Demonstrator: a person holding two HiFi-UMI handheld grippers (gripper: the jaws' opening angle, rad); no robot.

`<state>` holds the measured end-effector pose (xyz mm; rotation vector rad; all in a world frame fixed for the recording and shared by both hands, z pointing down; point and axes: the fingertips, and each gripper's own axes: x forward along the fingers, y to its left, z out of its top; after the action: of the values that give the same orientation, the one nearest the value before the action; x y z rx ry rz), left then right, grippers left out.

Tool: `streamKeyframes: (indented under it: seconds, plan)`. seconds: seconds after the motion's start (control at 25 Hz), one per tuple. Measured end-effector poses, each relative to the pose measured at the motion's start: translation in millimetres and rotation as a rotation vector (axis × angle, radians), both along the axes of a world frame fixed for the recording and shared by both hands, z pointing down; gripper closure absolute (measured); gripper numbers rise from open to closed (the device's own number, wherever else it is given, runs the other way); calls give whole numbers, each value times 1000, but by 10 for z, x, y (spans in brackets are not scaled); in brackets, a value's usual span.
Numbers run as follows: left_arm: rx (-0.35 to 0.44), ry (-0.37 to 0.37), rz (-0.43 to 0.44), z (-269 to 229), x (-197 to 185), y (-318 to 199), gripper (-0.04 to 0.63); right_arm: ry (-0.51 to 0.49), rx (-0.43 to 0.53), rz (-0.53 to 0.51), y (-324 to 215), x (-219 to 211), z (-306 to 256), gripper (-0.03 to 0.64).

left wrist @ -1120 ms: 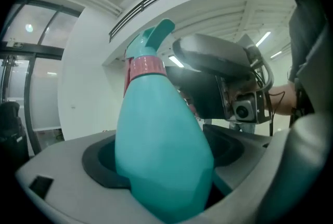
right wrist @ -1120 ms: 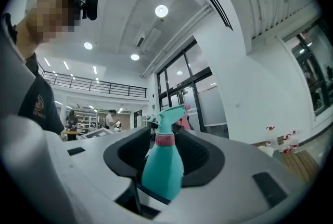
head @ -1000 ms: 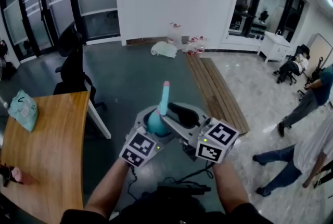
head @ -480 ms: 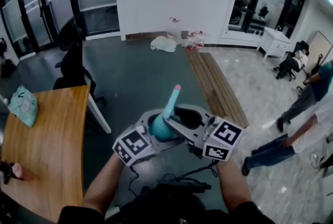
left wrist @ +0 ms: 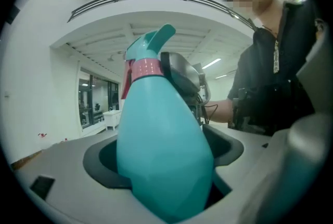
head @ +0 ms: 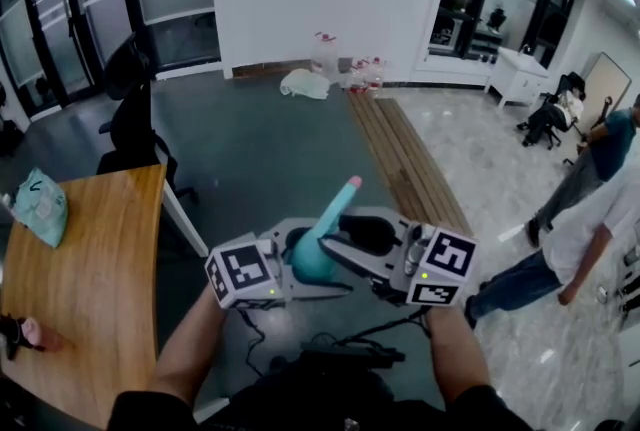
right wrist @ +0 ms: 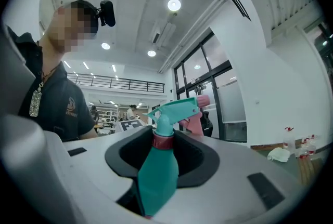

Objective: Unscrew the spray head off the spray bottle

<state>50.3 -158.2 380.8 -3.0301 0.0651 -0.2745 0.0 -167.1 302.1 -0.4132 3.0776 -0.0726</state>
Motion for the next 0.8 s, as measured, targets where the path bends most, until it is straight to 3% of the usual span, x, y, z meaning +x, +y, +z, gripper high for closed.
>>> streamKeyframes:
  seconds: [0.32,0.4,0.68,0.8]
  plan:
    - [-73,20,321,-137,-3,548,169,-82,-7,-187,349,63,-127,476]
    - [-68,26,360,-172,11,620,169,-106,-6,-219,414,93,-155,476]
    - [-55,85,341,-263,151,567,169,-108,34,-149,448,265,-218,445]
    - [-43,80,219,-226,231,344,169,-111,32,-46,358,430,-214,445]
